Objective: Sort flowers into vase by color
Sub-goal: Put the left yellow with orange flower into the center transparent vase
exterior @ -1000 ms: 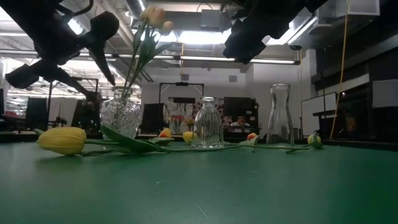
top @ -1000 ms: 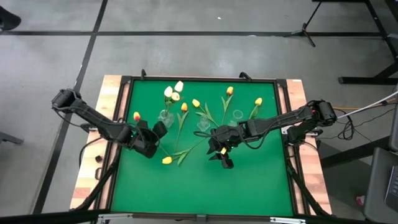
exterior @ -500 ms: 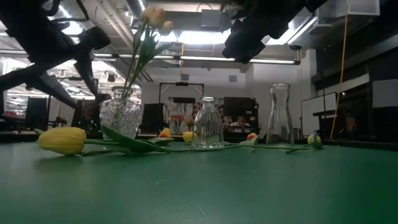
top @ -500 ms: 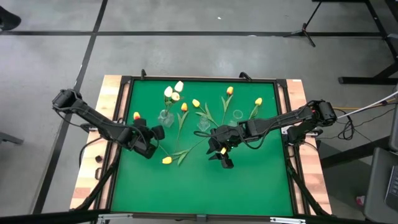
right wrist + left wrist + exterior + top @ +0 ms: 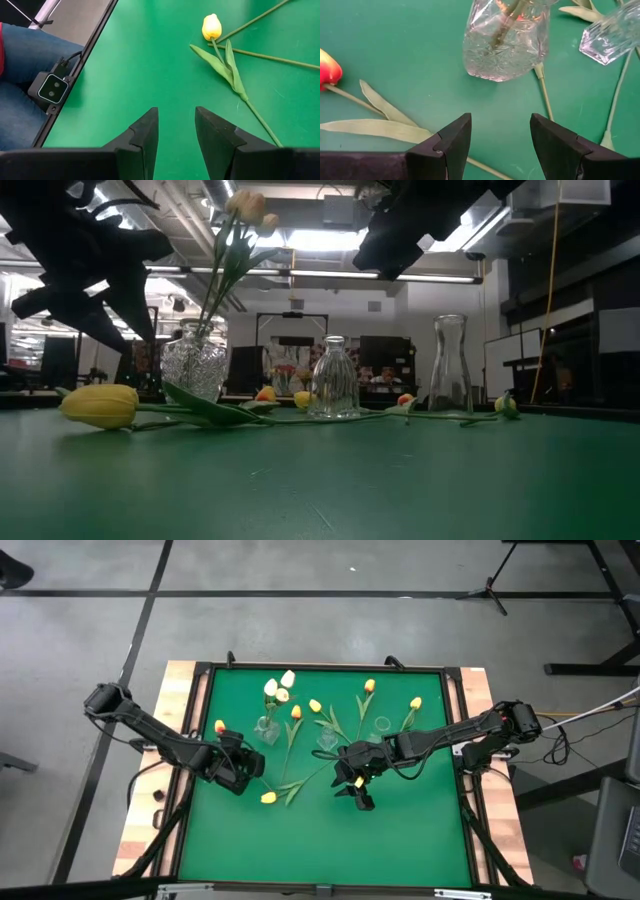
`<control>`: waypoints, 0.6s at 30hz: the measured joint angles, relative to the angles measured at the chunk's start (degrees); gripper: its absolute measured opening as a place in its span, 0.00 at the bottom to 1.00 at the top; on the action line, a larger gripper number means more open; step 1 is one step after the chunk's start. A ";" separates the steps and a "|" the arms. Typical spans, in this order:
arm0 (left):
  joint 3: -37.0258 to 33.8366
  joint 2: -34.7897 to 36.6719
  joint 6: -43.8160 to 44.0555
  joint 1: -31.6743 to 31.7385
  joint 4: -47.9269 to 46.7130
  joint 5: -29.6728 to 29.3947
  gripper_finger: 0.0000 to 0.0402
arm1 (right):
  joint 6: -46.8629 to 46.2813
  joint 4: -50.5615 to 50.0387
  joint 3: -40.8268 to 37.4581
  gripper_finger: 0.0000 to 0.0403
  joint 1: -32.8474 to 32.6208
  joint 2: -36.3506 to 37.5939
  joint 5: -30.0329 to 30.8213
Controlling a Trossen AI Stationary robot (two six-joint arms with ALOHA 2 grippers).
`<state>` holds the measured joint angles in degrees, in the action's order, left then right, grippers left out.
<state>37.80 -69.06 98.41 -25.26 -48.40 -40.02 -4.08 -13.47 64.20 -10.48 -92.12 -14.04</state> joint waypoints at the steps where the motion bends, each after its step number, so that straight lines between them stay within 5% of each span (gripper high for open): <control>1: 0.00 0.00 0.00 0.00 0.00 0.04 0.49 | 0.00 0.00 0.00 0.32 0.00 0.00 0.02; 18: 0.00 0.00 -0.06 -0.01 5.81 -6.76 0.49 | -0.07 0.02 0.00 0.32 0.00 0.00 0.07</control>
<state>37.80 -69.06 98.35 -25.27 -42.59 -46.78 -4.14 -13.45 64.20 -10.48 -92.12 -13.97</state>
